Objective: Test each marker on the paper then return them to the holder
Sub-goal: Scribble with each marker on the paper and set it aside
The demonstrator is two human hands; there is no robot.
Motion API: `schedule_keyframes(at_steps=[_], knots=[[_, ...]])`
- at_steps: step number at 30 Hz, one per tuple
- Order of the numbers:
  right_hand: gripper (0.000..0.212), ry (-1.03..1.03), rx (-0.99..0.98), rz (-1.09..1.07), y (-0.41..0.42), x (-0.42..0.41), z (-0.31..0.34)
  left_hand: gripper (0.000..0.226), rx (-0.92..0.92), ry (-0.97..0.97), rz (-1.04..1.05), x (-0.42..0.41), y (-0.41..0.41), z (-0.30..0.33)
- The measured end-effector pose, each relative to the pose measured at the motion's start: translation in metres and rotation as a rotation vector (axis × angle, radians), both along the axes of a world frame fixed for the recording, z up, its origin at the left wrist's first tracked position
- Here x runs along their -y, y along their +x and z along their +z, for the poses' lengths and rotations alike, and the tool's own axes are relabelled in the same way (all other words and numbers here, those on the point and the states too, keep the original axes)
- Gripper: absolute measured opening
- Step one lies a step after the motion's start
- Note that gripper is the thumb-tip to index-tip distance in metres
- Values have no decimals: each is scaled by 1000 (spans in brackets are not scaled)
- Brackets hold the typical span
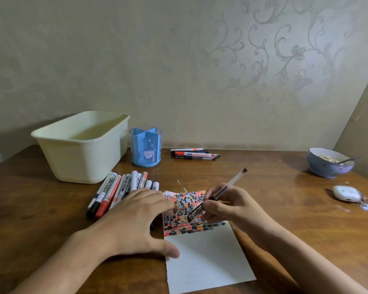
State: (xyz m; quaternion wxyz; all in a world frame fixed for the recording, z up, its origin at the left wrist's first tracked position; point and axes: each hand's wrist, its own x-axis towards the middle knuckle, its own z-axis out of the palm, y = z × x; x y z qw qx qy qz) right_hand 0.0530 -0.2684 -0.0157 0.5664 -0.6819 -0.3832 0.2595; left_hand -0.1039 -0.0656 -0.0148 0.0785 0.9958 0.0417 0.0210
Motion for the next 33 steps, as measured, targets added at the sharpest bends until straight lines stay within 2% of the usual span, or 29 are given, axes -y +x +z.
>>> schedule_keyframes(at_steps=[3,6,11,13,17,23,31,33], knots=[[30,-27,71,63,-4,-1,-3,92,120,-14,-15,4,3,-2],[28,13,71,93,-7,-3,-6,76,241,-44,-57,10,5,-7],[16,87,0,130,-10,-4,-9,28,385,-44,-132,23,6,-11],[13,82,-32,100,-11,-3,-8,24,405,-47,-125,26,5,-11],[23,-3,-34,91,-13,-5,-8,24,405,-39,-123,26,5,-12],[29,-51,42,113,-15,-4,-3,26,359,-15,-134,22,6,-11],[35,-92,50,210,-20,-1,7,8,341,-19,-147,18,8,-11],[34,-105,41,238,-20,-1,7,12,336,-20,-159,15,8,-12]])
